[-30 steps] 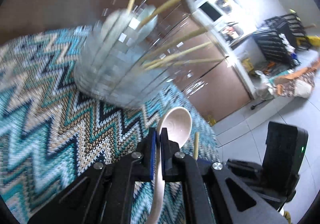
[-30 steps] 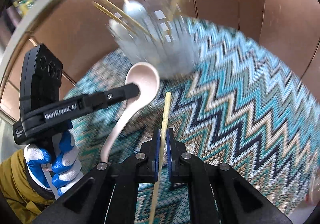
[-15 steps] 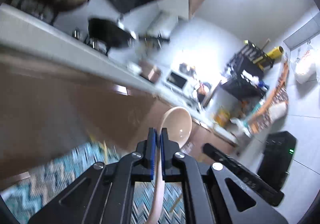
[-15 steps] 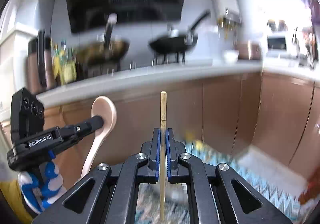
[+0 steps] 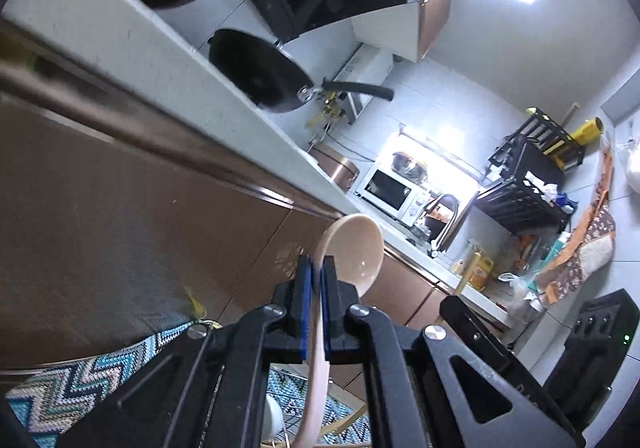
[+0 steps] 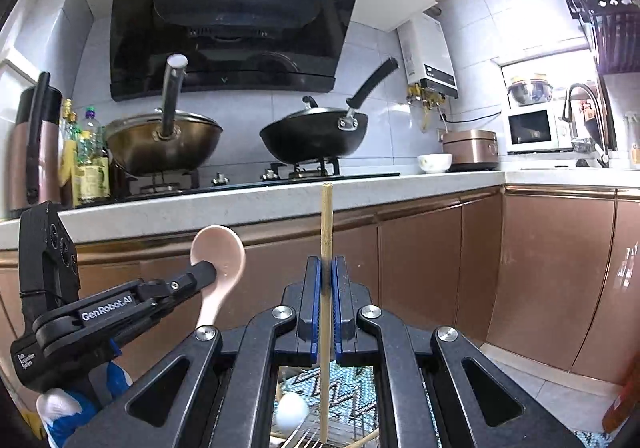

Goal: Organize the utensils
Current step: 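Lift the pink spoon and chopstick up and carry them over the rack, then lower the chopstick into the rack and open the right gripper while the left tool holds the pink spoon above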

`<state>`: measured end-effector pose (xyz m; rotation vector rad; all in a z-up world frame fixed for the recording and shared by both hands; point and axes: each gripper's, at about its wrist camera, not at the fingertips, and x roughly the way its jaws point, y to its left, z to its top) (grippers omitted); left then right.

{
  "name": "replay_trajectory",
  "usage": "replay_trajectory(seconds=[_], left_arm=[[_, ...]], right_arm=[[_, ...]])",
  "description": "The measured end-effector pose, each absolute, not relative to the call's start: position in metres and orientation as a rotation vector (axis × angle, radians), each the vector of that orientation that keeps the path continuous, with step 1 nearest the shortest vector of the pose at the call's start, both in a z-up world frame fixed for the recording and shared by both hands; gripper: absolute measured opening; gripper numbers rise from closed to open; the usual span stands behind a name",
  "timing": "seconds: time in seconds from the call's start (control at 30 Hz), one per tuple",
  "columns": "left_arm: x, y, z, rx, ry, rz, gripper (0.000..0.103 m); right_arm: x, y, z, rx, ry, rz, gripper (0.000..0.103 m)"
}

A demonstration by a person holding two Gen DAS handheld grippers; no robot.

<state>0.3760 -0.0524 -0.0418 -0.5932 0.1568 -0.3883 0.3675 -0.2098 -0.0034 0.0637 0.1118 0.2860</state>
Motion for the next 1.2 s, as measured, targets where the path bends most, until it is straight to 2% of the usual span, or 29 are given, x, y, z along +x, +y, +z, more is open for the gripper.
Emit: replay_trajectory(seconds=[0.37,0.73,0.8,0.87,0.93,1.2], left_arm=[[0.391,-0.064,-0.068,-0.591,0.168,-0.369,0.004],[0.392,-0.060,-0.071,-0.583,0.164,-0.374,0.004],[0.394,-0.060,-0.071,-0.590,0.161,-0.374,0.004],[0.395,-0.063,-0.070,-0.586,0.156,-0.371,0.004],[0.397,-0.064,-0.073,-0.584,0.151,-0.364,0.004],[0.400,-0.078,-0.085,-0.543,0.129,-0.294,0.004]], right_arm=[[0.384,-0.213,-0.054,0.036,0.189,0.277,0.006],[0.382,-0.215,-0.070,0.017,0.266,0.315,0.006],[0.381,-0.216,-0.070,0.015,0.272,0.325,0.008],[0.380,-0.217,-0.068,0.014,0.271,0.332,0.020],[0.379,-0.217,-0.066,0.009,0.266,0.334,0.024],[0.375,-0.226,-0.064,0.015,0.266,0.322,0.027]])
